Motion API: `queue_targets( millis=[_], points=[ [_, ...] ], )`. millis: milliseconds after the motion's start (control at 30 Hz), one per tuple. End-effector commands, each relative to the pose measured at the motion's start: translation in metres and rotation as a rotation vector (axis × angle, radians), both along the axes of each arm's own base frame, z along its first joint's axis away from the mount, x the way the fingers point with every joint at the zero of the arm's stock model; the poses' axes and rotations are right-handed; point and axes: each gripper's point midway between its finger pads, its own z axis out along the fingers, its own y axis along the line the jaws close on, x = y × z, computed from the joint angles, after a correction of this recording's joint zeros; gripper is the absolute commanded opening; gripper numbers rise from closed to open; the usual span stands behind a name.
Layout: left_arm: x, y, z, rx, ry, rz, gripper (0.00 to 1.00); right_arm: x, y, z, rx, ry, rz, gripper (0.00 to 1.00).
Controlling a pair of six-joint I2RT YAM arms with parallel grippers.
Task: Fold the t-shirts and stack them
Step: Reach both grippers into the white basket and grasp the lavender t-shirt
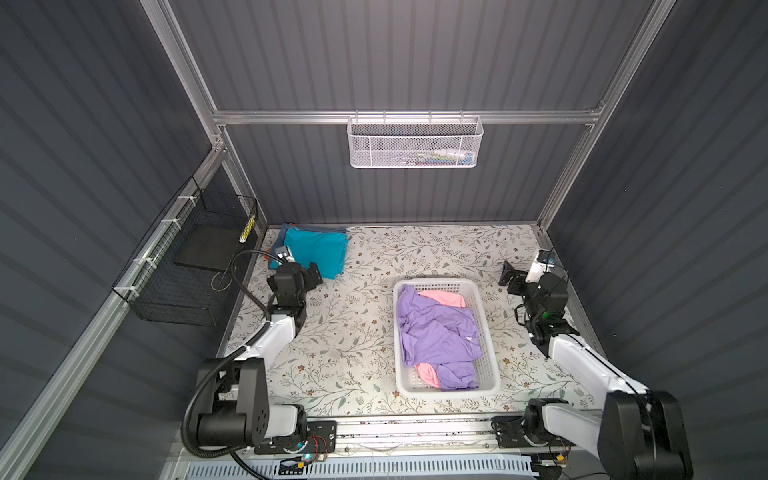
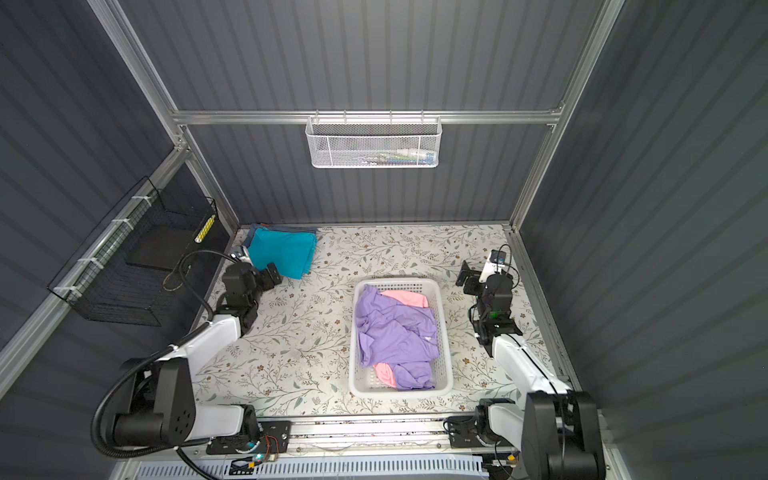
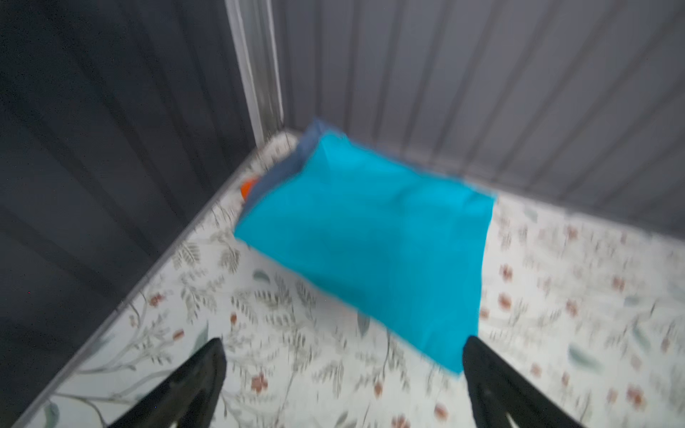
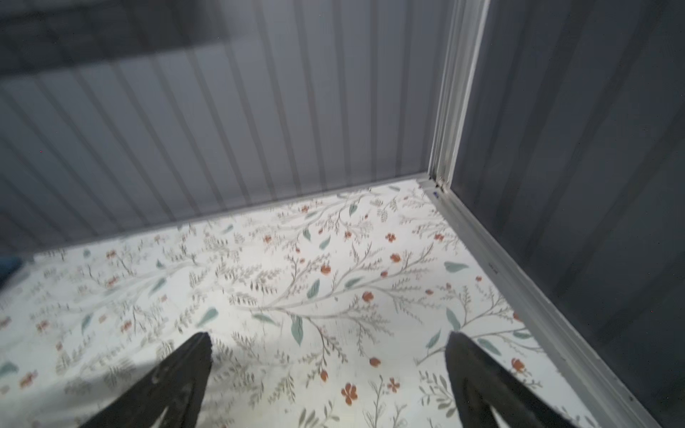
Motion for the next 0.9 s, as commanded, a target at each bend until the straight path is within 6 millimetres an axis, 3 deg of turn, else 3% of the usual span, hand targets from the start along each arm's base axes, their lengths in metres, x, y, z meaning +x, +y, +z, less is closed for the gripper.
queue_targets(
  millis=[0, 133, 267, 400, 533, 700, 867],
  points=[
    [-0.045, 0.019, -0.02, -0.131, 0.28, 0.22, 1.0, -0.024, -0.005, -0.017, 0.05, 0.164, -0.12, 0.99],
    [-0.045, -0.018, -0.004, -0.297, 0.256, 0.053, 1.0, -0.031, 0.033, -0.008, 0.064, 0.25, -0.001, 0.99],
    [-0.055, -0.058, 0.003, -0.438, 0.255, -0.093, 1.0, -0.043, 0.095, -0.018, 0.012, 0.374, 0.191, 0.99],
    [-0.079, -0.111, 0.002, -0.336, 0.348, -0.223, 1.0, -0.066, 0.161, -0.04, 0.012, 0.47, 0.431, 0.93],
    [-0.107, -0.151, -0.023, -0.352, 0.462, -0.324, 0.94, -0.094, 0.199, -0.068, 0.004, 0.558, 0.557, 0.89],
    [-0.141, -0.2, -0.067, -0.425, 0.608, -0.418, 0.84, -0.133, 0.244, -0.123, 0.008, 0.72, 0.702, 0.87],
    [-0.169, -0.253, -0.091, -0.404, 0.685, -0.525, 0.78, -0.147, 0.268, -0.157, 0.015, 0.813, 0.77, 0.8]
  ],
)
